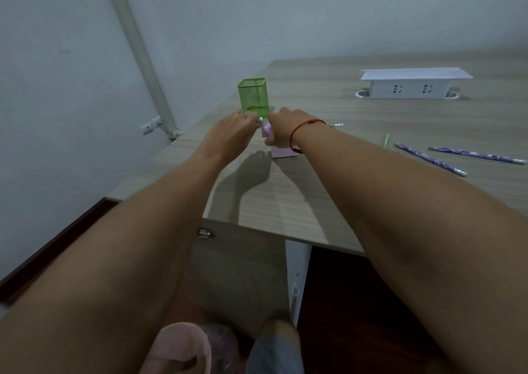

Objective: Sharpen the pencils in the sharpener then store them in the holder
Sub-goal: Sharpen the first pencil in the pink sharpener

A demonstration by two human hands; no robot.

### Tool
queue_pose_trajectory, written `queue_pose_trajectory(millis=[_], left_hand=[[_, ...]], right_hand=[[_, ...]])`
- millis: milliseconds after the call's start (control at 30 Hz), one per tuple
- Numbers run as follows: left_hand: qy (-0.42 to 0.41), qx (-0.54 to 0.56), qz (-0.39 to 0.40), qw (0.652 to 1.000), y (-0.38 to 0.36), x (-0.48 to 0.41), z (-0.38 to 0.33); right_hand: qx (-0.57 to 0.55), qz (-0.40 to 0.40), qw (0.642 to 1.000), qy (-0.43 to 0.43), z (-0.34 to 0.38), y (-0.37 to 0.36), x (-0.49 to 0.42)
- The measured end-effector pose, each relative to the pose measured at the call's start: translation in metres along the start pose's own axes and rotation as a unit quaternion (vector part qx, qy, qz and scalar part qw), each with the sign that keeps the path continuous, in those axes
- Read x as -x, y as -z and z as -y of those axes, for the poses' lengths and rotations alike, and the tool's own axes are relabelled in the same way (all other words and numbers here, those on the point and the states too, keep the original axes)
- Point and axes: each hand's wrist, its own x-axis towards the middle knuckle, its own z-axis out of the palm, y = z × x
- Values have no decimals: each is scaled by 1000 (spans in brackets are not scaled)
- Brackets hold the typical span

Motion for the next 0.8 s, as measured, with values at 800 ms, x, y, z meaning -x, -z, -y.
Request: queue_pose_trajectory(millis=[800], left_hand=[[160,8,194,968,-51,-17,1]], right_hand=[[-224,-20,973,-55,-37,7,-9]])
